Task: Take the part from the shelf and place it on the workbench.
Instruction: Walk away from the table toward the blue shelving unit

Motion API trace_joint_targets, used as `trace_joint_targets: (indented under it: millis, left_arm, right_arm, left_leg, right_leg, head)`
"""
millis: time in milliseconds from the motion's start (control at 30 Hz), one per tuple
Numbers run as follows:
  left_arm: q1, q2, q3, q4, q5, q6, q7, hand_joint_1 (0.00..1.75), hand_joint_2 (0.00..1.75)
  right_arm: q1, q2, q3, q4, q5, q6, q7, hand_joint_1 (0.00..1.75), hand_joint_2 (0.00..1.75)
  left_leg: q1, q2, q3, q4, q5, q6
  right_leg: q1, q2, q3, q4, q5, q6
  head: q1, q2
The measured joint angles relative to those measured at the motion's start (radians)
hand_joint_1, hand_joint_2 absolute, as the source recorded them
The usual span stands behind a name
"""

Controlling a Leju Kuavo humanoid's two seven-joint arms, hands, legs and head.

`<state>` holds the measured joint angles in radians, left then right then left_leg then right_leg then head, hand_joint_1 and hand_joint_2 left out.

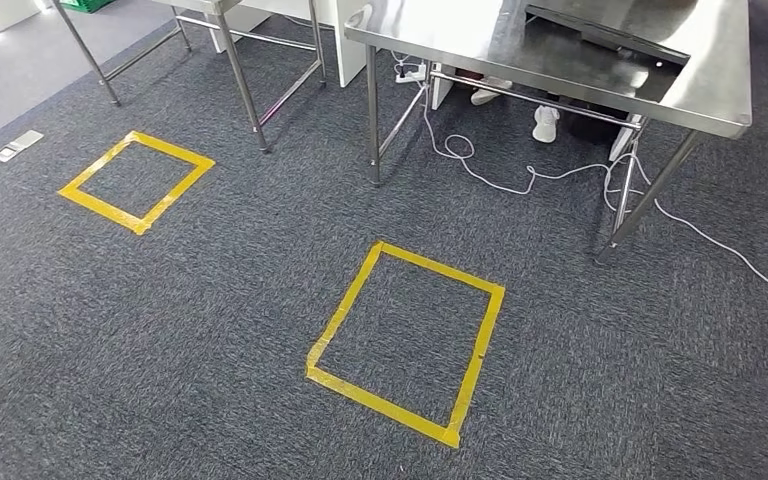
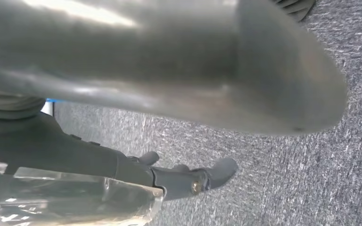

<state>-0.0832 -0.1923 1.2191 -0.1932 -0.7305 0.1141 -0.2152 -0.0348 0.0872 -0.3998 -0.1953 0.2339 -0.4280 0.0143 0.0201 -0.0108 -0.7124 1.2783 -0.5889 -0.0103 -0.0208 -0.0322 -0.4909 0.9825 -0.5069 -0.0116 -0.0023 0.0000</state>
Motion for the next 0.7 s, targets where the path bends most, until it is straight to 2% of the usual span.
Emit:
trace_joint_targets:
  millis: [33, 67, 100, 167, 200, 233, 300, 333, 367, 400, 433, 467, 500, 533, 567, 600, 633, 667, 700]
  left_arm:
    - [0.001, 0.000, 0.000, 0.000, -0.001, 0.000, 0.001, 0.00, 0.00]
    - [0.001, 0.000, -0.001, 0.000, -0.002, 0.000, 0.003, 0.00, 0.00]
    - [0.001, 0.000, -0.001, 0.000, -0.003, 0.001, 0.004, 0.00, 0.00]
    - [-0.001, 0.001, -0.002, 0.000, -0.006, 0.002, 0.006, 0.00, 0.00]
    - [-0.002, 0.001, -0.003, 0.000, -0.007, 0.003, 0.007, 0.00, 0.00]
    - [-0.003, 0.001, -0.003, 0.000, -0.007, 0.004, 0.008, 0.00, 0.00]
    - [-0.004, 0.001, -0.003, 0.000, -0.006, 0.009, 0.011, 0.00, 0.00]
    - [-0.004, 0.000, -0.003, 0.000, -0.004, 0.011, 0.012, 0.00, 0.00]
    - [-0.004, 0.000, -0.003, 0.000, -0.002, 0.014, 0.013, 0.00, 0.00]
    - [-0.005, -0.001, -0.003, 0.000, 0.000, 0.017, 0.014, 0.00, 0.00]
    - [-0.005, -0.001, -0.003, 0.000, 0.002, 0.020, 0.015, 0.00, 0.00]
    - [-0.006, -0.001, -0.003, 0.000, 0.005, 0.023, 0.016, 0.00, 0.00]
    - [-0.006, -0.001, -0.002, 0.000, 0.007, 0.028, 0.018, 0.00, 0.00]
    - [-0.005, -0.001, -0.002, 0.000, 0.010, 0.031, 0.019, 0.00, 0.00]
    - [-0.005, -0.002, -0.001, 0.000, 0.013, 0.035, 0.021, 0.00, 0.00]
    - [-0.005, -0.003, 0.000, 0.000, 0.017, 0.039, 0.022, 0.00, 0.00]
    - [-0.005, -0.004, 0.001, 0.000, 0.023, 0.043, 0.023, 0.00, 0.00]
    - [-0.006, -0.005, 0.004, 0.000, 0.030, 0.048, 0.023, 0.00, 0.00]
    - [-0.006, -0.006, 0.008, 0.000, 0.038, 0.054, 0.024, 0.00, 0.00]
  right_arm:
    - [0.001, 0.000, 0.000, 0.000, 0.000, 0.000, 0.003, 0.00, 0.00]
    - [0.000, 0.001, 0.000, 0.000, 0.000, 0.000, 0.006, 0.00, 0.00]
    - [-0.001, 0.002, 0.000, 0.000, 0.000, 0.000, 0.009, 0.00, 0.00]
    - [-0.003, 0.004, 0.000, 0.000, 0.000, -0.001, 0.015, 0.00, 0.00]
    - [-0.004, 0.006, 0.000, 0.000, 0.001, -0.002, 0.019, 0.00, 0.00]
    - [-0.005, 0.006, 0.000, 0.000, 0.002, -0.003, 0.023, 0.00, 0.00]
    - [-0.009, 0.007, 0.000, 0.000, 0.006, -0.005, 0.029, 0.00, 0.00]
    - [-0.010, 0.007, 0.000, 0.000, 0.010, -0.005, 0.031, 0.00, 0.00]
    - [-0.011, 0.008, 0.000, 0.000, 0.013, -0.005, 0.033, 0.00, 0.00]
    - [-0.010, 0.008, 0.000, 0.000, 0.017, -0.005, 0.036, 0.00, 0.00]
    - [-0.009, 0.009, 0.000, 0.000, 0.021, -0.005, 0.037, 0.00, 0.00]
    - [-0.009, 0.009, 0.000, 0.001, 0.025, -0.004, 0.040, 0.00, 0.00]
    - [-0.008, 0.009, 0.000, 0.001, 0.030, -0.004, 0.042, 0.00, 0.00]
    - [-0.007, 0.009, 0.000, 0.001, 0.034, -0.002, 0.044, 0.00, 0.00]
    - [-0.006, 0.009, 0.000, 0.001, 0.039, -0.001, 0.046, 0.00, 0.00]
    - [-0.006, 0.009, 0.001, 0.001, 0.045, 0.000, 0.048, 0.00, 0.00]
    - [-0.005, 0.009, 0.002, 0.001, 0.051, 0.002, 0.050, 0.00, 0.00]
    - [-0.005, 0.008, 0.004, 0.001, 0.061, 0.005, 0.052, 0.00, 0.00]
    - [-0.006, 0.008, 0.007, 0.001, 0.071, 0.009, 0.053, 0.00, 0.00]
  left_leg:
    - [0.001, 0.003, -0.010, 0.021, 0.001, -0.001]
    - [0.001, 0.008, 0.001, 0.000, 0.021, -0.001]
    - [0.001, 0.016, 0.031, -0.058, 0.054, 0.000]
    - [-0.002, 0.054, 0.107, -0.199, 0.111, 0.009]
    - [-0.005, 0.067, 0.129, -0.243, 0.123, 0.014]
    - [-0.009, 0.073, 0.139, -0.261, 0.125, 0.019]
    - [-0.012, 0.053, 0.138, -0.269, 0.127, 0.031]
    - [-0.011, 0.044, 0.139, -0.274, 0.131, 0.039]
    - [-0.009, 0.034, 0.141, -0.279, 0.136, 0.047]
    - [-0.006, 0.025, 0.142, -0.283, 0.140, 0.053]
    - [-0.007, 0.016, 0.140, -0.284, 0.142, 0.056]
    - [-0.006, 0.005, 0.138, -0.284, 0.142, 0.059]
    - [-0.007, -0.007, 0.137, -0.284, 0.142, 0.059]
    - [-0.007, -0.020, 0.137, -0.283, 0.143, 0.059]
    - [-0.007, -0.033, 0.137, -0.283, 0.143, 0.059]
    - [-0.007, -0.047, 0.139, -0.283, 0.143, 0.058]
    - [-0.007, -0.059, 0.140, -0.282, 0.143, 0.057]
    - [-0.009, -0.071, 0.141, -0.280, 0.143, 0.054]
    - [-0.012, -0.081, 0.140, -0.278, 0.143, 0.049]
  right_leg:
    - [0.001, -0.010, 0.000, 0.000, -0.001, 0.000]
    - [0.001, -0.019, 0.001, 0.000, -0.002, 0.000]
    - [0.001, -0.028, 0.003, 0.000, -0.004, 0.000]
    - [0.007, -0.043, 0.006, 0.001, -0.011, 0.007]
    - [0.011, -0.050, 0.007, 0.001, -0.014, 0.012]
    - [0.016, -0.057, 0.007, 0.001, -0.017, 0.017]
    - [0.020, -0.071, 0.014, -0.002, -0.021, 0.028]
    - [0.019, -0.063, 0.015, 0.003, -0.026, 0.033]
    - [0.018, -0.045, 0.009, 0.024, -0.040, 0.035]
    - [0.017, -0.021, -0.010, 0.066, -0.063, 0.034]
    - [0.013, 0.004, -0.041, 0.130, -0.093, 0.031]
    - [0.011, 0.018, -0.079, 0.204, -0.124, 0.028]
    - [0.011, 0.024, -0.113, 0.269, -0.144, 0.029]
    - [0.010, 0.026, -0.135, 0.306, -0.151, 0.034]
    - [0.010, 0.028, -0.135, 0.298, -0.137, 0.042]
    - [0.009, 0.032, -0.116, 0.250, -0.108, 0.051]
    - [0.006, 0.042, -0.085, 0.178, -0.073, 0.060]
    - [0.004, 0.061, -0.055, 0.103, -0.040, 0.063]
    - [0.002, 0.075, -0.034, 0.050, -0.018, 0.060]
  head:
    - [0.000, 0.000]
    - [0.000, 0.000]
    - [0.000, 0.000]
    - [-0.001, 0.000]
    - [0.001, 0.000]
    - [0.003, 0.000]
    - [0.006, 0.000]
    - [0.007, 0.000]
    - [0.008, 0.000]
    - [0.010, 0.000]
    - [0.012, 0.000]
    - [0.014, 0.000]
    - [0.015, 0.000]
    - [0.015, 0.000]
    - [0.016, 0.000]
    - [0.016, 0.000]
    - [0.017, 0.000]
    - [0.017, 0.000]
    - [0.017, 0.000]
